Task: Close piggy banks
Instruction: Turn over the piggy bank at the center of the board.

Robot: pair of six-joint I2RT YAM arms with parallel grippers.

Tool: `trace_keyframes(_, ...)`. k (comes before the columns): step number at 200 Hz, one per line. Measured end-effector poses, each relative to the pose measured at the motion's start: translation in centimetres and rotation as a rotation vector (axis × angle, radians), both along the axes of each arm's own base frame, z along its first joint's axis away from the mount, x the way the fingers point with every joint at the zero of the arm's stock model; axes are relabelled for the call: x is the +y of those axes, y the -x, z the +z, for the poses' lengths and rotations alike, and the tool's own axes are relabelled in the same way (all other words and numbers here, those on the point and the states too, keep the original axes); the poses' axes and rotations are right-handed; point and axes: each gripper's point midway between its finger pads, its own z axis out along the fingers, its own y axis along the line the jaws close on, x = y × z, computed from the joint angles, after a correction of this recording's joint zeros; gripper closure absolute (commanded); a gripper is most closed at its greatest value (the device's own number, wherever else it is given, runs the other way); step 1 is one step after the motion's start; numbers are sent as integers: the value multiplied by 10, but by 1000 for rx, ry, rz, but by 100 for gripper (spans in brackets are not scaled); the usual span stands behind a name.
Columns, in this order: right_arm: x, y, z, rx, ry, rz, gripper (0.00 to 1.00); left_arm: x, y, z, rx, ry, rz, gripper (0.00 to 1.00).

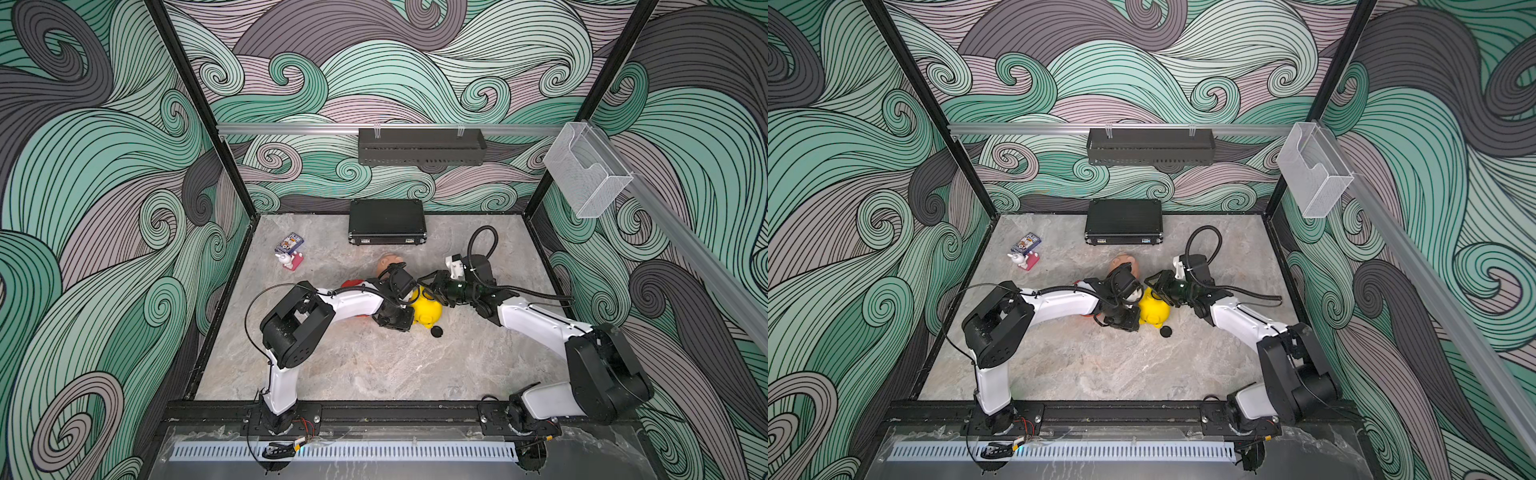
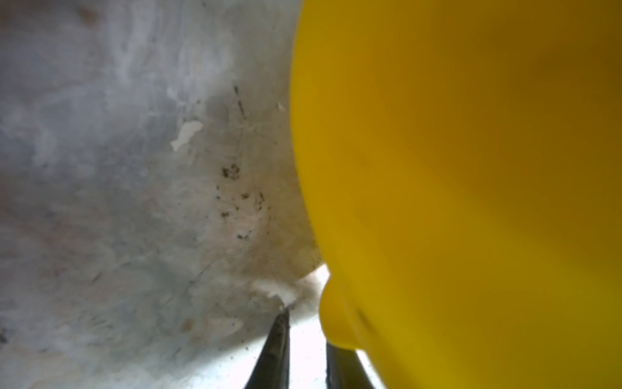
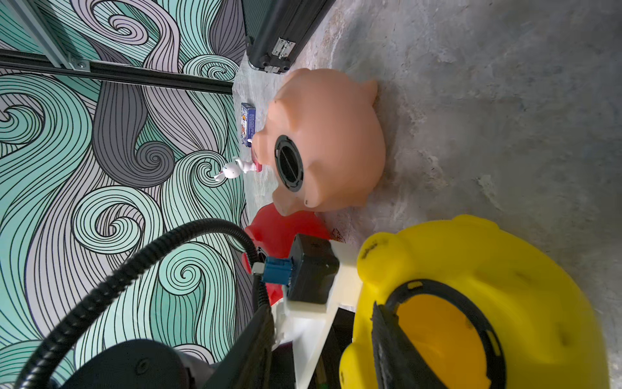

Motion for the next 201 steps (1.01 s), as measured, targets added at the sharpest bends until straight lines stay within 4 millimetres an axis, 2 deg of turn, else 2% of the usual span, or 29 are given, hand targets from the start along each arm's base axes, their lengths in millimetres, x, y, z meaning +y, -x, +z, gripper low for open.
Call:
trace_keyframes(36,-2,2,19,-51,19,18,51,4,2,3,-7,-3,7,75)
trace_keyframes(61,-5,3,29,-90,48,30,51,6,3,13,-19,7,13,73)
trace_keyframes(116,-18,8,36,-157,151,51,49,10,1,59,-77,61,55,72)
trace_keyframes(144,-33,13,36,-174,209,54,42,15,3,80,-99,78,66,73)
trace_keyframes(179,-50,22,43,-224,269,60,39,13,-4,113,-147,112,75,73)
trace_keyframes(201,-58,26,42,-236,299,63,38,7,-7,124,-161,144,65,67)
